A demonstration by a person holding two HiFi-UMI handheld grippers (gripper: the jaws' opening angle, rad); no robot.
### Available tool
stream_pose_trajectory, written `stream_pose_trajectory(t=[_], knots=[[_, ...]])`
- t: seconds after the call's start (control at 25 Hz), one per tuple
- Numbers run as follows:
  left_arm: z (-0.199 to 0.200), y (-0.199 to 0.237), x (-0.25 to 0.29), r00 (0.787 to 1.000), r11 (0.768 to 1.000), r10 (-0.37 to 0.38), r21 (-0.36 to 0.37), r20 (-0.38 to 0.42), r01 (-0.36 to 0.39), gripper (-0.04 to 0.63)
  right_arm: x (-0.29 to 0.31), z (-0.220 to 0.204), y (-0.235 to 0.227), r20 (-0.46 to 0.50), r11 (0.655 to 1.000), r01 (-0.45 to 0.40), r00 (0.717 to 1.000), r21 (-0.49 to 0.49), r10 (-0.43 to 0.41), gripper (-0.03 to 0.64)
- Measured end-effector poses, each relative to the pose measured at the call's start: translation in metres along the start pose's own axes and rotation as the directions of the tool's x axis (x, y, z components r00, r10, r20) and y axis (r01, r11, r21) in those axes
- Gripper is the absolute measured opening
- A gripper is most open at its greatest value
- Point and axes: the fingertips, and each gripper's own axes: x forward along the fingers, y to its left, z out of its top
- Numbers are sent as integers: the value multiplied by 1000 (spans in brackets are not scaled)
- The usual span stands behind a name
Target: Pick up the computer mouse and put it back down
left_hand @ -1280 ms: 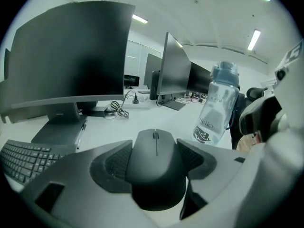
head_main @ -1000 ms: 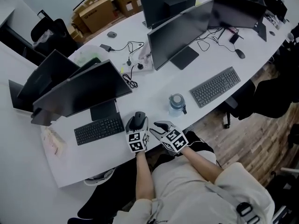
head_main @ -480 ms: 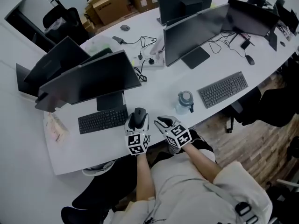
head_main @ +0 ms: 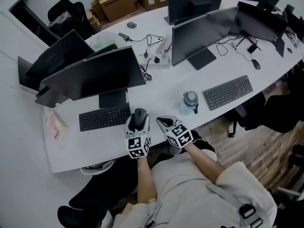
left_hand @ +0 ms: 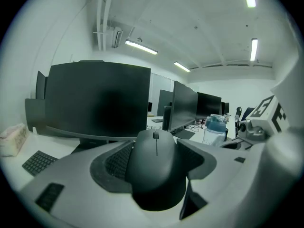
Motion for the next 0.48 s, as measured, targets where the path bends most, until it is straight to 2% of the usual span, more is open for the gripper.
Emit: stream_pose_trajectory(t=[0.48], knots=[[2, 8, -7, 999, 999, 49, -12, -1, -49, 301, 4, -5, 11, -45, 999, -50, 998, -12, 49, 5]])
